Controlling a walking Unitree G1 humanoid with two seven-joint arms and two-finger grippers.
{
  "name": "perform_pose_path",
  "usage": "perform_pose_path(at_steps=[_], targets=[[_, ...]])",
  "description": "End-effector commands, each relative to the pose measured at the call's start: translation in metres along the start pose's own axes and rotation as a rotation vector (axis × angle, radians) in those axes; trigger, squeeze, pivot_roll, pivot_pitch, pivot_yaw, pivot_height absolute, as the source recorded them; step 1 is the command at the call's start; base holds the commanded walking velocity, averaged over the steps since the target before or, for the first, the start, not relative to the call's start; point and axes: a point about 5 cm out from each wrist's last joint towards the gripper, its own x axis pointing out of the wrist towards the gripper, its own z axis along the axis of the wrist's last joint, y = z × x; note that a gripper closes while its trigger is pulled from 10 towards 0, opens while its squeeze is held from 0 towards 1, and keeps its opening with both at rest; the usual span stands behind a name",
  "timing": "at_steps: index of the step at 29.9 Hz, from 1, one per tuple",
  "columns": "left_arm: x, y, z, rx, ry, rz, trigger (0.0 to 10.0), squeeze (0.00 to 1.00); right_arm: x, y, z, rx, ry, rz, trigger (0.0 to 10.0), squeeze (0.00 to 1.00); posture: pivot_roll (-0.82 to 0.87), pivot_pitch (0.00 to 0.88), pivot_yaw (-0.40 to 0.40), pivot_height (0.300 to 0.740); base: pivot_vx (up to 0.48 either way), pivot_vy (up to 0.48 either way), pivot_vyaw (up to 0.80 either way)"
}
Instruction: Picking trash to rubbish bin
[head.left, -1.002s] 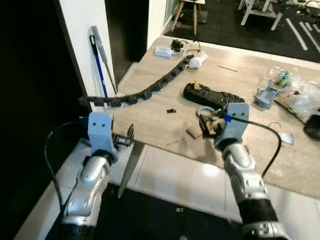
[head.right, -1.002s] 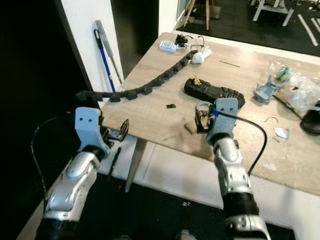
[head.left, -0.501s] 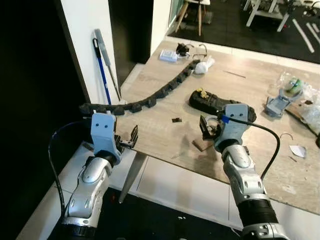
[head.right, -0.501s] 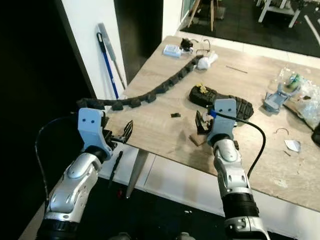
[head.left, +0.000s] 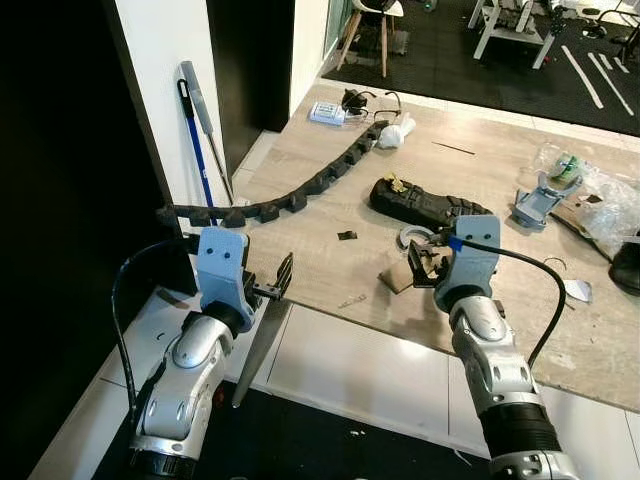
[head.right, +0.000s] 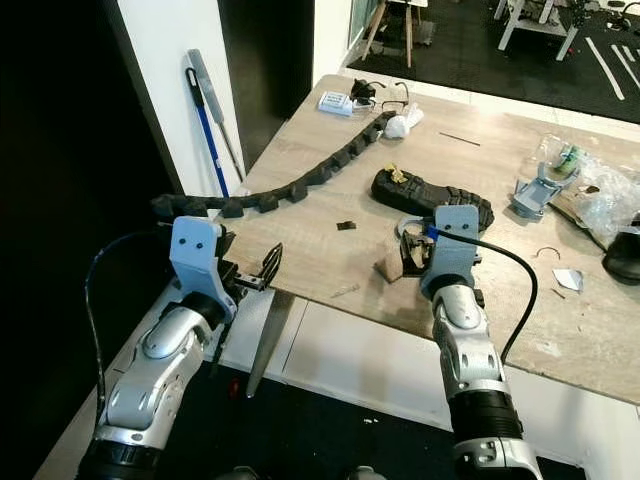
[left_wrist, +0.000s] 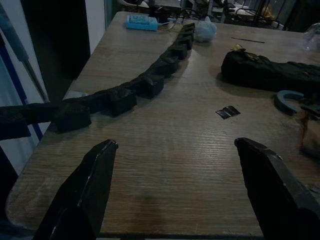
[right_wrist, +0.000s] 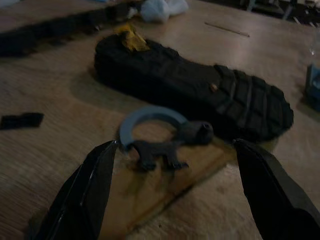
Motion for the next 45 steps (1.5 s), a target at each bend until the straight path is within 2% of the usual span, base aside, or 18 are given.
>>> perform_pose_path(at_steps=[1, 2, 12, 24, 31, 32, 39, 40, 42, 45], targets=[[-0.003, -0.004, -0.001, 0.001, -0.001, -0.028, 10.0, 0.00, -0.001, -0.007, -0.012, 0.016, 0.046, -0.025, 10.0, 0.15, 0.01, 0.150, -0.032, 0.740, 0.000, 0.000, 0.00], [-0.003, -0.005, -0.001, 0.002, -0.002, -0.035, 10.0, 0.00, -0.001, -0.007, -0.014, 0.022, 0.046, -0.027, 10.0, 0.00, 0.01, 0.150, -0.032, 0.740, 0.000, 0.000, 0.00], [-0.003, -0.007, -0.001, 0.009, -0.006, -0.058, 10.0, 0.00, 0.006, -0.009, -0.023, 0.119, 0.045, -0.004, 10.0, 0.00, 0.02, 0.138, -0.028, 0.740, 0.000, 0.000, 0.00], [-0.004, -0.007, 0.000, 0.014, -0.015, -0.080, 10.0, 0.00, 0.017, -0.001, -0.024, 0.126, 0.047, 0.063, 10.0, 0.00, 0.03, 0.123, -0.029, 0.740, 0.000, 0.000, 0.00], [-0.007, -0.018, 0.011, -0.066, -0.082, -0.188, 10.0, 0.00, 0.020, 0.000, -0.026, 0.120, 0.057, 0.080, 10.0, 0.00, 0.03, 0.120, -0.029, 0.740, 0.000, 0.000, 0.00], [-0.010, -0.025, 0.016, -0.086, -0.109, -0.261, 10.0, 0.00, 0.021, -0.002, -0.027, 0.118, 0.059, 0.075, 10.0, 0.00, 0.03, 0.120, -0.027, 0.740, 0.000, 0.000, 0.00], [-0.016, -0.044, 0.019, -0.121, -0.122, -0.418, 10.0, 0.00, 0.022, -0.006, -0.028, 0.110, 0.068, 0.067, 10.0, 0.00, 0.03, 0.119, -0.026, 0.740, 0.000, 0.000, 0.00], [-0.016, -0.044, 0.019, -0.121, -0.122, -0.418, 10.0, 0.00, 0.022, -0.006, -0.028, 0.110, 0.068, 0.067, 10.0, 0.00, 0.03, 0.119, -0.026, 0.740, 0.000, 0.000, 0.00], [-0.020, -0.051, 0.020, -0.105, -0.115, -0.492, 10.0, 0.00, 0.022, -0.006, -0.029, 0.105, 0.074, 0.065, 10.0, 0.00, 0.03, 0.119, -0.026, 0.740, 0.000, 0.000, 0.00], [-0.022, -0.057, 0.017, -0.001, -0.093, -0.545, 10.0, 0.00, 0.022, -0.007, -0.030, 0.101, 0.077, 0.064, 10.0, 0.00, 0.03, 0.121, -0.029, 0.740, 0.000, 0.000, 0.00]])
